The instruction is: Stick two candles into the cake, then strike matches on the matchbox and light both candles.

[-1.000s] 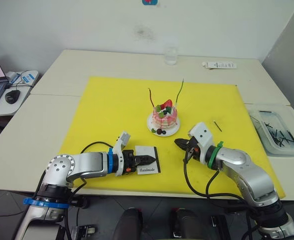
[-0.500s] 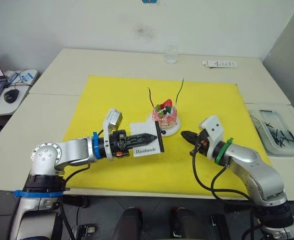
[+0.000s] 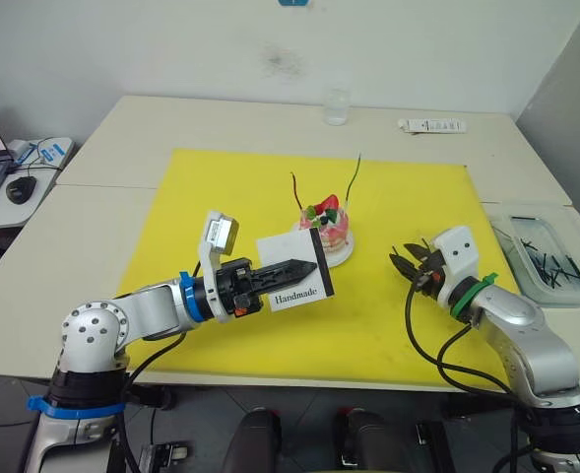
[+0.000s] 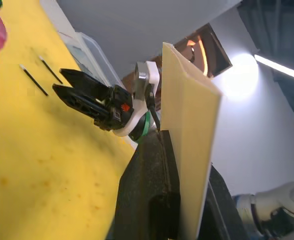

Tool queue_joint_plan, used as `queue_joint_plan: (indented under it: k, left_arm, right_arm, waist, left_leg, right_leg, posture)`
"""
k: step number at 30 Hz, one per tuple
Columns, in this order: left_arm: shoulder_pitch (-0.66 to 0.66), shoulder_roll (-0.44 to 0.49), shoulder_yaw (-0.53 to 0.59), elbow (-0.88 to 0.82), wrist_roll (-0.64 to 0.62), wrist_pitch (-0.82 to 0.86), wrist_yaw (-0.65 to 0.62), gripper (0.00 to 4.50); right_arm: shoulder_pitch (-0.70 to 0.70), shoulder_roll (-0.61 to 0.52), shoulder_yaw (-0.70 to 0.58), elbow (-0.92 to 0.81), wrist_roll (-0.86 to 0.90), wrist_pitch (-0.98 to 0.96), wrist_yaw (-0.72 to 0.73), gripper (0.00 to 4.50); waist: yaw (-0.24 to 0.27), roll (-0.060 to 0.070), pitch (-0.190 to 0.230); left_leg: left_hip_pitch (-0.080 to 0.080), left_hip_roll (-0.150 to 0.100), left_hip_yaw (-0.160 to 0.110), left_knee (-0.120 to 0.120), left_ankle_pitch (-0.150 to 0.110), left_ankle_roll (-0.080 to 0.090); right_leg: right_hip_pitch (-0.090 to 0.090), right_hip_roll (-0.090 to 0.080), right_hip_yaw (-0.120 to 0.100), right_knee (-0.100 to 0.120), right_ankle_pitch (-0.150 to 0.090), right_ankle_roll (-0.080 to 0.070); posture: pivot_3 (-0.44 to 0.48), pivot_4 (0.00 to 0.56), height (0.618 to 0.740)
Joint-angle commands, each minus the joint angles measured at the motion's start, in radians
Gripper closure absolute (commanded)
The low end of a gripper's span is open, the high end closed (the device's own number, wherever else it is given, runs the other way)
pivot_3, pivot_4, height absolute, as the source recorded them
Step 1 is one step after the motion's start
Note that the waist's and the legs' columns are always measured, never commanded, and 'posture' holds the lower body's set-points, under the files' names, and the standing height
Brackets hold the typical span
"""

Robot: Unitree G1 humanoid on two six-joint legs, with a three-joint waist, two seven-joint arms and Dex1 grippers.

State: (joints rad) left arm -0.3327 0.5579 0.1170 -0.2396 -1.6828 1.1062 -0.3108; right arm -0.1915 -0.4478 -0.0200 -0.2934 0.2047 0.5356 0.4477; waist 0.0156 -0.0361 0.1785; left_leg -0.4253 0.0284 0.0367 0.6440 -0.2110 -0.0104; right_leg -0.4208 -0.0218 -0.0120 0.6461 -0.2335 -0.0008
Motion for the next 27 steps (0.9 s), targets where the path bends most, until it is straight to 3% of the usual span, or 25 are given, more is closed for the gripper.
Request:
queue_joint_plan:
  k: [1, 13, 26, 27]
  left_arm:
    - [0.011, -0.021, 0.023, -0.052, 0.017, -0.056, 0.006, 4.50]
    - [0.062, -0.024, 0.020, -0.108, 0.015, -0.090, 0.036, 4.50]
    - [0.062, -0.023, 0.015, -0.117, 0.022, -0.109, 0.047, 4.50]
    - [0.061, -0.024, 0.015, -0.116, 0.023, -0.110, 0.047, 4.50]
  right_arm:
    - [-0.056, 0.037, -0.016, 0.078, -0.031, -0.061, -0.055, 2.61]
    - [-0.064, 0.134, -0.003, 0.261, -0.078, -0.200, -0.113, 2.61]
    - [-0.071, 0.195, 0.022, 0.280, -0.100, -0.123, -0.177, 2.61]
    - [-0.072, 0.198, 0.021, 0.280, -0.096, -0.114, -0.177, 2.77]
  waist:
    - [-0.001, 0.000, 0.000]
    - [-0.008, 0.000, 0.000]
    - [-0.017, 0.000, 0.000]
    - [-0.017, 0.000, 0.000]
  left_leg:
    - [0.000, 0.000, 0.000, 0.000, 0.000, 0.000]
    - [0.000, 0.000, -0.001, 0.000, 0.000, 0.000]
    - [0.001, 0.001, -0.001, 0.001, 0.000, 0.000]
    - [0.001, 0.001, -0.001, 0.001, 0.000, 0.000]
  right_leg:
    - [0.000, 0.000, 0.000, 0.000, 0.000, 0.001]
    - [0.000, 0.002, 0.000, 0.000, 0.003, 0.005]
    - [0.001, 0.002, 0.000, 0.002, 0.003, 0.005]
    - [0.001, 0.002, 0.000, 0.002, 0.003, 0.005]
  posture:
    - [0.000, 0.150, 0.740]
    - [0.000, 0.150, 0.740]
    - [0.000, 0.150, 0.740]
    - [0.000, 0.150, 0.740]
